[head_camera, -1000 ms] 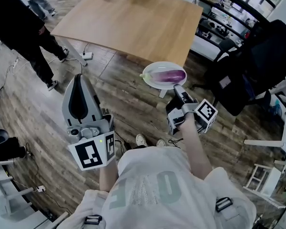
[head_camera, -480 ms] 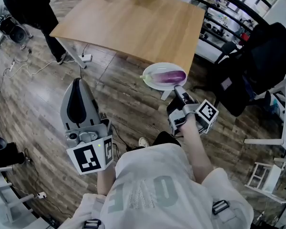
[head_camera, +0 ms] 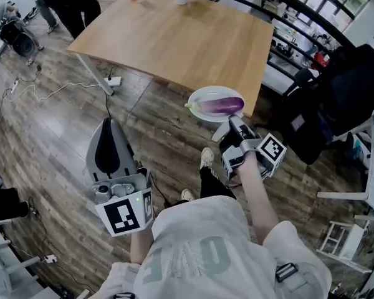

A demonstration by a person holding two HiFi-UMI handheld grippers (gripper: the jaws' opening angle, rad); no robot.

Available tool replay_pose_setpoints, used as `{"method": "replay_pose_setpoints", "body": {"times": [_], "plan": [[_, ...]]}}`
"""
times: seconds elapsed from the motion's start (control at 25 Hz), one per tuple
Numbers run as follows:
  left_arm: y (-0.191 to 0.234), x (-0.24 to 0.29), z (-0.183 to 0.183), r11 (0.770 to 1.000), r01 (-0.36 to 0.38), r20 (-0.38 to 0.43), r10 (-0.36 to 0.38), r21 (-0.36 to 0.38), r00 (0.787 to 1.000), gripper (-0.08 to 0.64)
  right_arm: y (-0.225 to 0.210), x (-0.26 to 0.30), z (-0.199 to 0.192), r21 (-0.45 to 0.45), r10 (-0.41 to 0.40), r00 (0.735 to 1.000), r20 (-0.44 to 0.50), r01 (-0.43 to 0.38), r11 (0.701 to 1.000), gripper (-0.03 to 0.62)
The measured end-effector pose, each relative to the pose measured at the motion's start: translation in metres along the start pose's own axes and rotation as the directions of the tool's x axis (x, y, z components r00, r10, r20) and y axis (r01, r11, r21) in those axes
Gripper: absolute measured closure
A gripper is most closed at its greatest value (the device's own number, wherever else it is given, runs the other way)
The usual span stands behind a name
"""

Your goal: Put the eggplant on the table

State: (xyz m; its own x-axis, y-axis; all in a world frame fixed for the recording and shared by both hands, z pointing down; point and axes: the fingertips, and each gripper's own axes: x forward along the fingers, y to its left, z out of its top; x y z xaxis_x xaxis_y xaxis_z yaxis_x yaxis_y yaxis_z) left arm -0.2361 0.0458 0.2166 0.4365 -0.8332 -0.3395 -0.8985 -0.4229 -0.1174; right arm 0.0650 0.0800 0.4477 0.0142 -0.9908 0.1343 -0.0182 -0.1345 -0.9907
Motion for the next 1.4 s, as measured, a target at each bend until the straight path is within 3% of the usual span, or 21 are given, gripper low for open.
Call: {"method": "replay_pose_setpoints", "body": {"times": [0.4, 0.84, 1.16, 1.4], "plan": [[-0.016, 0.029, -0.026, 0.998, 0.016, 0.009, -0.016, 0.066, 1.000, 0.548, -0.006, 0.053, 0.019, 0.011, 0.053, 0.999, -0.005, -0.053, 0.999, 0.568], [-0.026, 0.181, -0.049, 0.996, -0.051, 0.005, 0.051, 0.074, 0.999, 0.548, 0.016, 0.168, 0.094, -0.025, 0.014, 0.999, -0.048, -0.015, 1.000, 0.568], [-0.037, 0.264, -0.078, 0.989, -0.119, 0.008, 0.118, 0.085, 0.993, 0.548, 0.019, 0.237, 0.122, -0.042, 0.005, 0.989, -0.147, -0.012, 0.999, 0.568], [-0.062, 0.310, -0.089, 0.989, -0.112, -0.015, 0.114, 0.098, 0.993, 0.548, 0.028, 0.272, 0.139, -0.049, 0.009, 0.977, -0.214, -0.020, 0.999, 0.568]]}}
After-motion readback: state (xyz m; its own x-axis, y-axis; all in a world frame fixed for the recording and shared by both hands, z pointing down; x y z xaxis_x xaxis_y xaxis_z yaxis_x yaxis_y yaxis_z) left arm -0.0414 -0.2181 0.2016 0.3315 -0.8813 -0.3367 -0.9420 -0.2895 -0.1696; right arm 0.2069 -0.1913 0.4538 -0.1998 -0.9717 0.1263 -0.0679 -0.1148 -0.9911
